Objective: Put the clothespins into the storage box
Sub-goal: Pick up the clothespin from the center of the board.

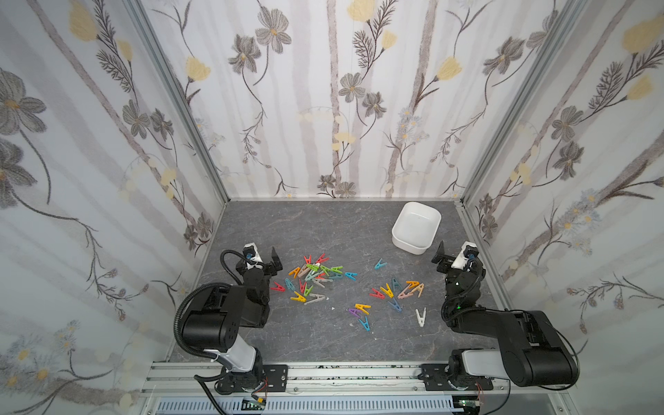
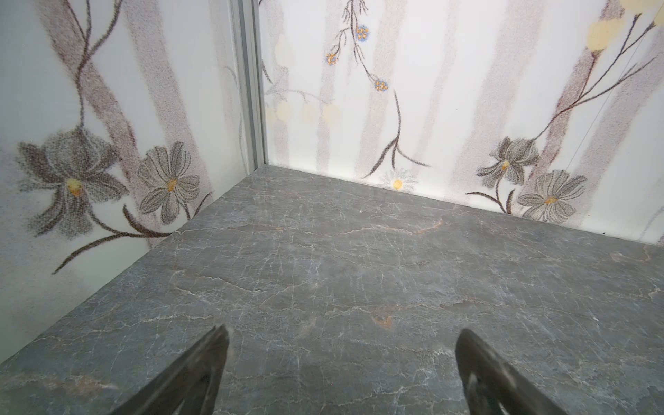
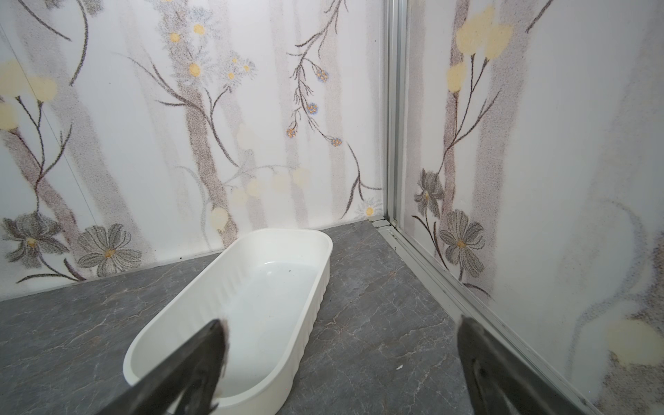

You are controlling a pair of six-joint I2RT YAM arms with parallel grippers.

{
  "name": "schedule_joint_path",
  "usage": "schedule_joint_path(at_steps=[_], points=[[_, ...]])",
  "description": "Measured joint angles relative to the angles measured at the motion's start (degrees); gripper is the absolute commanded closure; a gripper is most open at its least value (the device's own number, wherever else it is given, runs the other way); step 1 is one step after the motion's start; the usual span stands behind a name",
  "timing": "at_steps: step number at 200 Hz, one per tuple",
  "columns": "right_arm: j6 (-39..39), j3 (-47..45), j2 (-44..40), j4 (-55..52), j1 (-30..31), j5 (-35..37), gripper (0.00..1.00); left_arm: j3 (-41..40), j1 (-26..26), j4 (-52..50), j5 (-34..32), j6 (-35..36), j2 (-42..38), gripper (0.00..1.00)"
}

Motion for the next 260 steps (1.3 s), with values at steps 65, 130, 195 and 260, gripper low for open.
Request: schedule_joint_path(at_steps=[65, 130, 195, 260], points=[[0.0, 0.0, 0.0, 0.0, 0.0, 0.0, 0.0, 0.0, 0.11, 0.0, 0.0, 0.0, 0.0, 0.0], [0.0, 0.0, 0.0, 0.02, 0.0, 0.0, 0.0, 0.61, 1.09, -0.46, 1.25, -0.04, -0.11, 0.0], [-1.79, 3.15, -14.32, -11.37, 5.73, 9.2, 0.0, 10.58, -5.14, -20.0, -8.94, 0.83, -15.37, 0.0], [22.6, 21.31, -27.85, -61.48, -0.02, 0.33, 0.32, 27.21, -2.64, -51.1, 1.9, -20.68, -24.41, 0.0]])
